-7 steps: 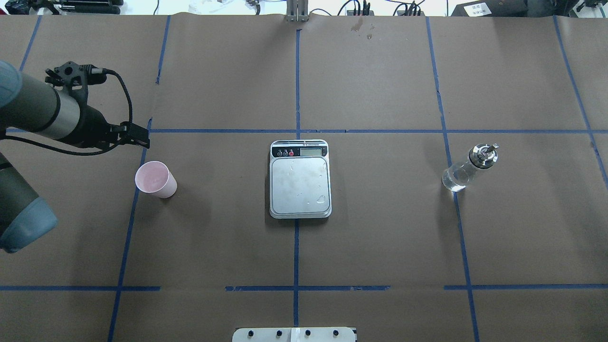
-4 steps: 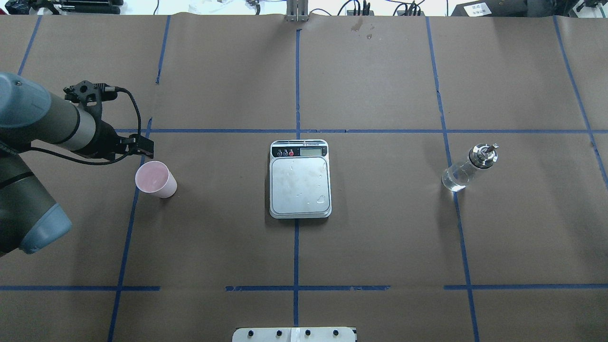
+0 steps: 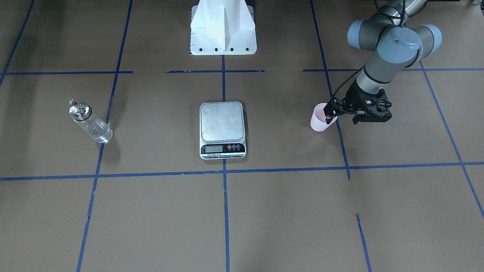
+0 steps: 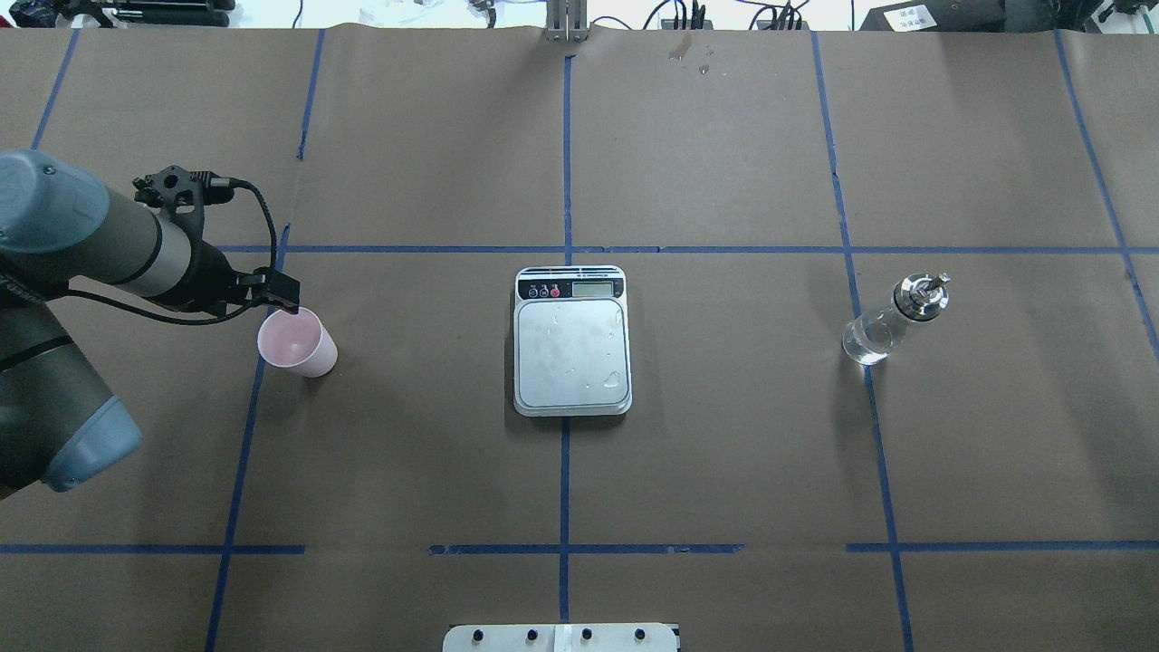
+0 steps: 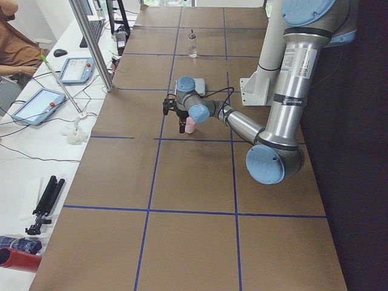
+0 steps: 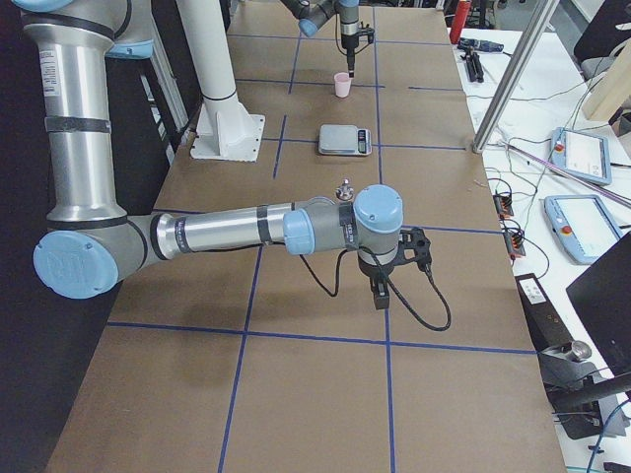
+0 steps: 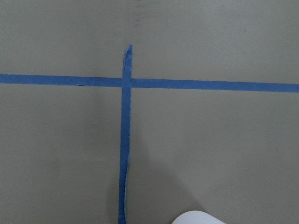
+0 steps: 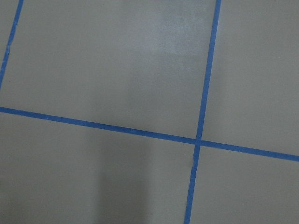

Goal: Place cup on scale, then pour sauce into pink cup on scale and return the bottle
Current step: 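Reach the left gripper down to the pink cup and close around it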

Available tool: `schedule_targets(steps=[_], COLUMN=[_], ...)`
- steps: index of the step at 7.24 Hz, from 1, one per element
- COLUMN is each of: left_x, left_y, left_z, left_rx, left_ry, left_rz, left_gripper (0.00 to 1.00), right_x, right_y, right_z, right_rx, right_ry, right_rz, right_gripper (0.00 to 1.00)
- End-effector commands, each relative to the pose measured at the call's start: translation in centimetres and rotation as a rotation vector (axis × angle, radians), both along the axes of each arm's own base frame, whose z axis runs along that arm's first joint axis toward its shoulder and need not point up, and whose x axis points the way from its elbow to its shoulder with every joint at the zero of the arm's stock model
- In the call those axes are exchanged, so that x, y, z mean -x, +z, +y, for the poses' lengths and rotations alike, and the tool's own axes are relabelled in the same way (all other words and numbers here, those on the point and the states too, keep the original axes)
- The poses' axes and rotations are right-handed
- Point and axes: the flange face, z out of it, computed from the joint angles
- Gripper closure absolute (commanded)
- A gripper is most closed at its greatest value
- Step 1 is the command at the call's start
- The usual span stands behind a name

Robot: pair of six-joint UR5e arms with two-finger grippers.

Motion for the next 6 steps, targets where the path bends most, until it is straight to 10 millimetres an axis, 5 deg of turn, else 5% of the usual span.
schedule_targets(steps=[1, 6], left_x=[0.4, -0.6], left_y=[0.8, 0.3], left_z=[0.4, 1.5], left_rx=[-0.004, -0.010], left_ry=[0.011, 0.037], left_rz=[-0.011, -0.005], left_gripper=[0.01, 0.01], right_x=[0.0, 0.0], right_y=[-0.3, 0.1], right_z=[0.0, 0.1], right_rx=[-0.003, 0.003], right_ry=[0.000, 0.001], right_rz=[-0.002, 0.000], right_gripper=[0.00, 0.00])
